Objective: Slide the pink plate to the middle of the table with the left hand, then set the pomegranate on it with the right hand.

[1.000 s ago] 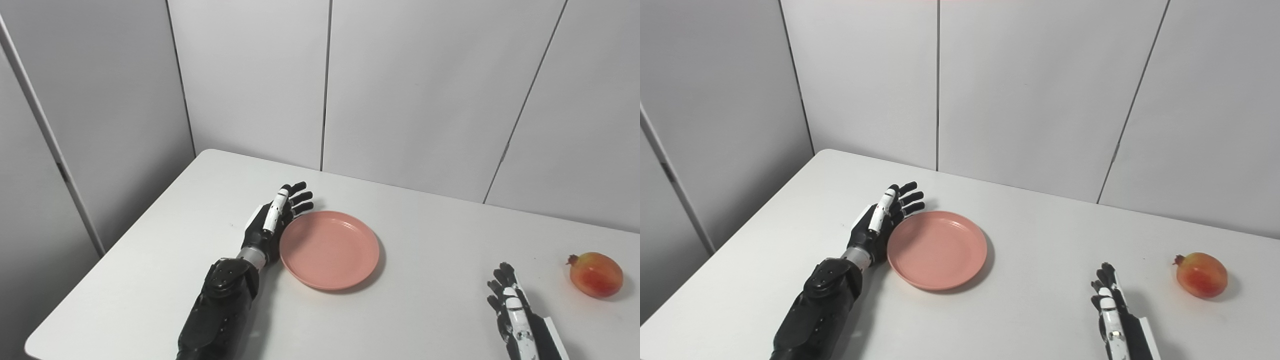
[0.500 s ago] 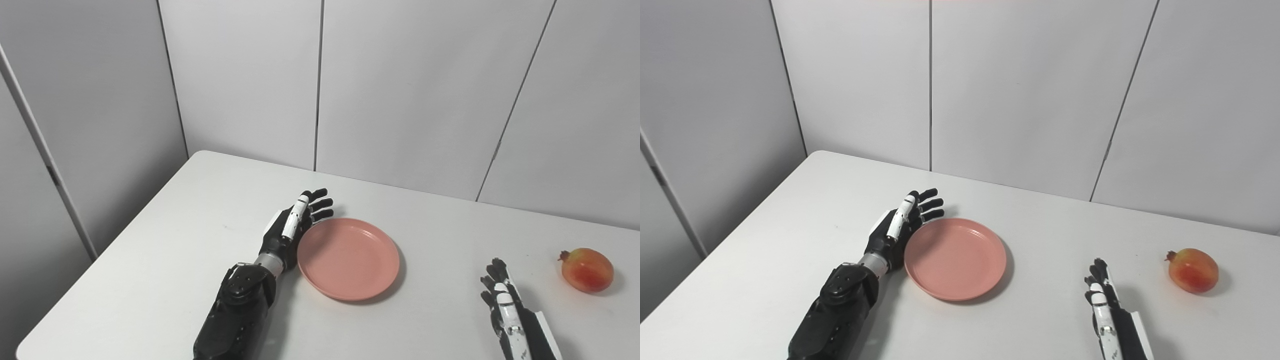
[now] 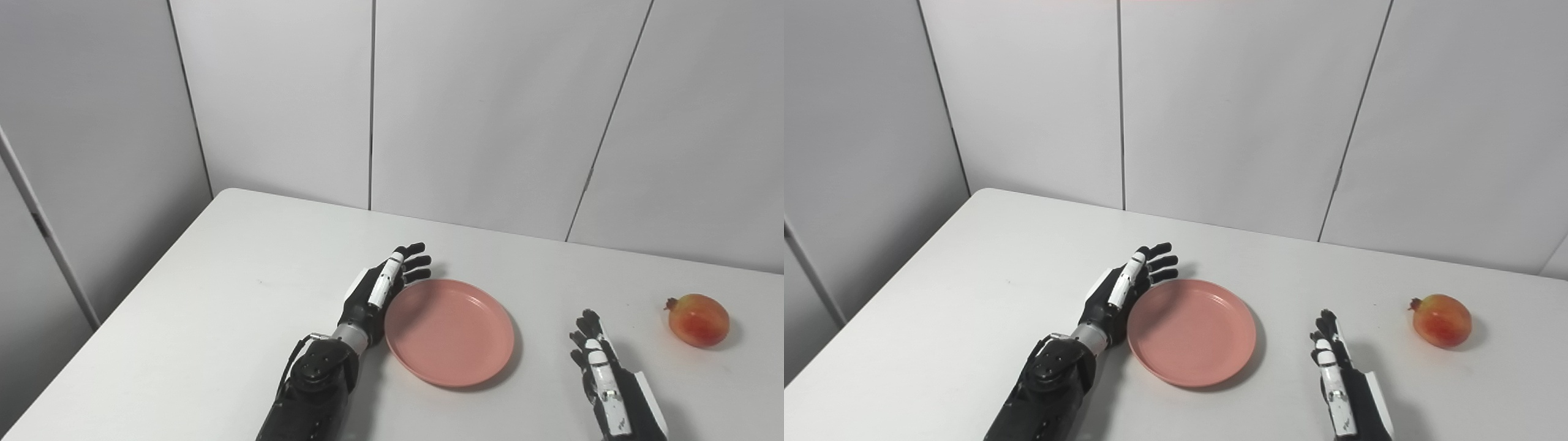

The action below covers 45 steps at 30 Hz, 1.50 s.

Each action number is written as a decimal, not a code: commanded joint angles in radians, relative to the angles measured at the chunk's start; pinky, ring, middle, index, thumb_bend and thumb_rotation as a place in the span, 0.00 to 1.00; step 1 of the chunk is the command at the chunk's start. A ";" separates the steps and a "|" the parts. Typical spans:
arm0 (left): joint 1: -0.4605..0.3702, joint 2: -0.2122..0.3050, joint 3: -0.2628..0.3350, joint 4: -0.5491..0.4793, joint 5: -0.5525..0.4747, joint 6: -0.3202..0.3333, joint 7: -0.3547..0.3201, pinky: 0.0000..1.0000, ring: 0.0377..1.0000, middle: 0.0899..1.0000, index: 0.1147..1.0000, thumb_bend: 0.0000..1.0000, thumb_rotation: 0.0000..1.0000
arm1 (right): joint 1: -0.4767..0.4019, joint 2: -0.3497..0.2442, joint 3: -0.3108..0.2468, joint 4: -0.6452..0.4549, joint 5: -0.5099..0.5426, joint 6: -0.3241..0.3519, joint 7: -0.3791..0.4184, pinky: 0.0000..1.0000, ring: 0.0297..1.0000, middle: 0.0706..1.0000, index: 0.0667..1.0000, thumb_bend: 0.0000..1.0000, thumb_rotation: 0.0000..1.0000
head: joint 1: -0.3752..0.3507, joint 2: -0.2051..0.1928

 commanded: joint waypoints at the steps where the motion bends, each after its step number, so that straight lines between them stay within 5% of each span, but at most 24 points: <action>1: 0.003 -0.011 -0.010 -0.020 0.014 0.018 0.005 0.80 0.82 0.82 0.80 0.36 1.00 | -0.033 0.017 0.000 -0.031 0.003 -0.005 -0.011 1.00 0.99 1.00 1.00 0.13 1.00 | -0.006 0.001; 10: 0.061 -0.030 -0.033 -0.092 0.023 0.042 0.000 0.80 0.82 0.82 0.80 0.35 1.00 | -0.042 0.015 0.025 -0.013 -0.047 -0.037 -0.017 0.99 0.98 0.99 1.00 0.14 1.00 | -0.074 0.019; 28: 0.103 -0.010 -0.006 -0.123 0.015 0.024 -0.001 0.82 0.84 0.84 0.83 0.39 1.00 | -0.059 0.021 0.057 -0.054 -0.186 0.025 -0.045 0.99 0.97 0.97 0.98 0.24 1.00 | -0.275 0.067; 39: 0.104 0.001 0.008 -0.129 0.002 0.023 -0.011 0.80 0.83 0.84 0.82 0.38 1.00 | -0.091 0.024 0.049 -0.087 -0.250 0.058 -0.072 0.95 0.95 0.96 0.96 0.32 1.00 | -0.403 0.068; 45: 0.109 0.005 0.019 -0.124 -0.015 0.016 -0.028 0.82 0.84 0.85 0.83 0.38 1.00 | -0.103 0.009 0.035 -0.103 -0.285 0.018 -0.090 0.90 0.94 0.94 0.94 0.39 1.00 | -0.450 0.048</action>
